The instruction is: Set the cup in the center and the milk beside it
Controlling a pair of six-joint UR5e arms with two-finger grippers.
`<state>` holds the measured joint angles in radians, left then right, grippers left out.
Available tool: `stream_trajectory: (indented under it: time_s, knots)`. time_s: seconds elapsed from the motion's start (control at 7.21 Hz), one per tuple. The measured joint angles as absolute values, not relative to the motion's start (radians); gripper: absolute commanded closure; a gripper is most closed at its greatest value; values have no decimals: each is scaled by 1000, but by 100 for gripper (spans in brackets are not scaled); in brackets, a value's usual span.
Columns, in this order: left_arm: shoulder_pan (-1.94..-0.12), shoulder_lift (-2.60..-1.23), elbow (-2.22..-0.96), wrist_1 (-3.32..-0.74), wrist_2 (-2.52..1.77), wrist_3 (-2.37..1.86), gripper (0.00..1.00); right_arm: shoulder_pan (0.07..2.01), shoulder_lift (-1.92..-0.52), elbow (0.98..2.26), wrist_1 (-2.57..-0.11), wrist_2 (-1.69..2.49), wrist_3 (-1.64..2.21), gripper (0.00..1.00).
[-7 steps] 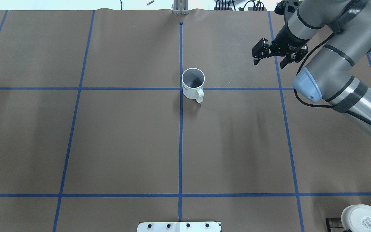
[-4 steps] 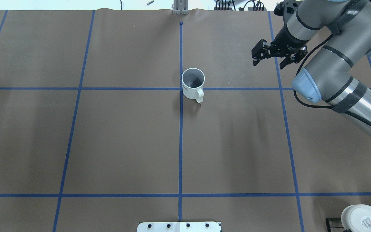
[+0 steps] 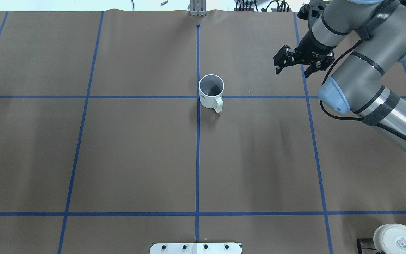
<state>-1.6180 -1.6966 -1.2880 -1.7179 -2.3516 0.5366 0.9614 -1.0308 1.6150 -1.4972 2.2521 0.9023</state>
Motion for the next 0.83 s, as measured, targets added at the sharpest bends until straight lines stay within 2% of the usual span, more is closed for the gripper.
stream_trajectory:
  time_s: [0.69, 0.83]
  knots:
    - [-1599, -1697, -1261, -1717, -2352, 537, 3, 952, -1032, 1615, -1497, 2240, 904, 0]
    - [-1598, -1697, -1260, -1715, -2351, 537, 14, 950, -1032, 1615, -1497, 2239, 904, 0]
